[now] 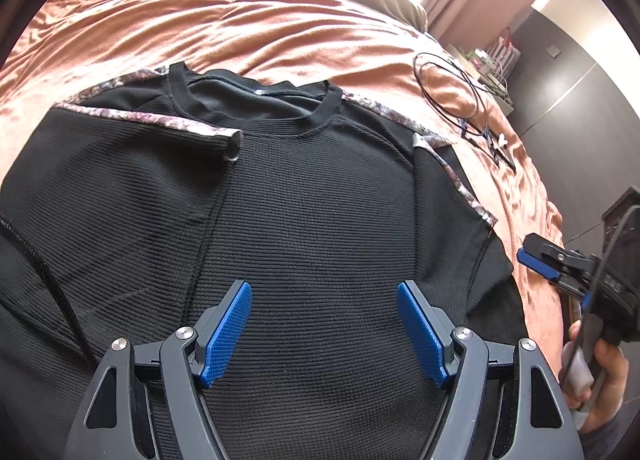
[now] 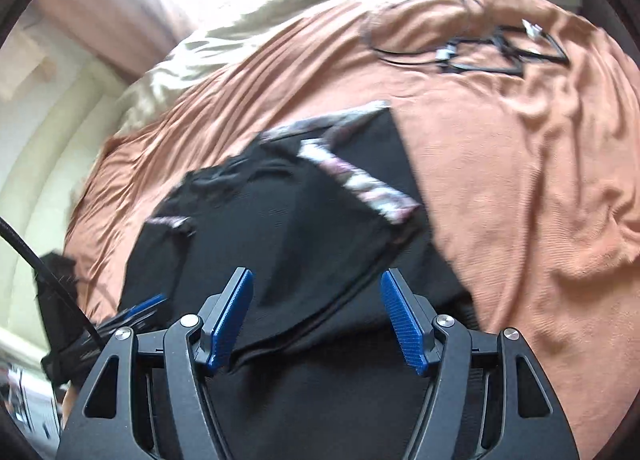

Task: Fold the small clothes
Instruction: 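Fold the held side inward over the shirt body with the right gripper, then release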

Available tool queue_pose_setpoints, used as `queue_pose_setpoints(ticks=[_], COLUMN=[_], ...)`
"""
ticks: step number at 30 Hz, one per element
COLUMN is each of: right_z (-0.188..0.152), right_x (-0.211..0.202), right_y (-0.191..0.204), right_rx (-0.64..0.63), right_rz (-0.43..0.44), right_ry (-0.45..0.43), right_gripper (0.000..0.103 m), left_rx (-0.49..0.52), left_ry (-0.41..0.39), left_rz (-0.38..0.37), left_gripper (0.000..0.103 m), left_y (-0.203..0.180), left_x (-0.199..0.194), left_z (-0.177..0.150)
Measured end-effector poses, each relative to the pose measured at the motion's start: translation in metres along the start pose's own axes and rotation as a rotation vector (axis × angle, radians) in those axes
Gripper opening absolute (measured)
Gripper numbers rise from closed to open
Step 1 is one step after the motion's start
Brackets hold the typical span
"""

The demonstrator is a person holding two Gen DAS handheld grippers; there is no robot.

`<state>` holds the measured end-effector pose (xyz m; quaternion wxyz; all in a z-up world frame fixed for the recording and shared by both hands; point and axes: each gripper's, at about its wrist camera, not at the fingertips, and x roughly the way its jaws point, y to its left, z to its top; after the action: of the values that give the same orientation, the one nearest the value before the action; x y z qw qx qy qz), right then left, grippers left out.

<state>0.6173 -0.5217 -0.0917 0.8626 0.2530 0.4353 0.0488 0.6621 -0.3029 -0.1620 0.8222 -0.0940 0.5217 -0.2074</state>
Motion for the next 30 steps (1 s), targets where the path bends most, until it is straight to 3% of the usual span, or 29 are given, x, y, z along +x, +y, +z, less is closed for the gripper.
queue_pose_setpoints(ticks=[8, 15, 18, 20, 22, 24, 30], right_z=[0.004, 0.006, 0.013, 0.015, 0.017, 0.020, 0.018], right_x=[0.050, 0.064, 0.073, 0.075, 0.073, 0.071, 0.071], right_y=[-0.009, 0.003, 0.006, 0.008, 0.012, 0.022, 0.068], right_rx=[0.103, 0.101, 0.102, 0.104, 0.107, 0.095, 0.023], right_rz=[-0.043, -0.079, -0.094, -0.114, -0.113, -0.082, 0.001], right_ry=[0.050, 0.054, 0.068, 0.070, 0.066, 0.056, 0.047], right_gripper=[0.065, 0.044, 0.040, 0.030, 0.013, 0.006, 0.005], left_rx=[-0.017, -0.031, -0.034, -0.033, -0.032, -0.033, -0.058], left_ry=[-0.008, -0.005, -0.003, -0.002, -0.002, -0.007, -0.017], left_rz=[0.021, 0.019, 0.013, 0.011, 0.010, 0.010, 0.012], left_gripper=[0.077, 0.077, 0.077, 0.077, 0.077, 0.077, 0.076], left_y=[0.021, 0.034, 0.038, 0.039, 0.041, 0.043, 0.056], left_x=[-0.005, -0.005, -0.005, -0.005, -0.006, -0.008, -0.014], left_z=[0.002, 0.002, 0.000, 0.000, 0.000, 0.001, 0.003])
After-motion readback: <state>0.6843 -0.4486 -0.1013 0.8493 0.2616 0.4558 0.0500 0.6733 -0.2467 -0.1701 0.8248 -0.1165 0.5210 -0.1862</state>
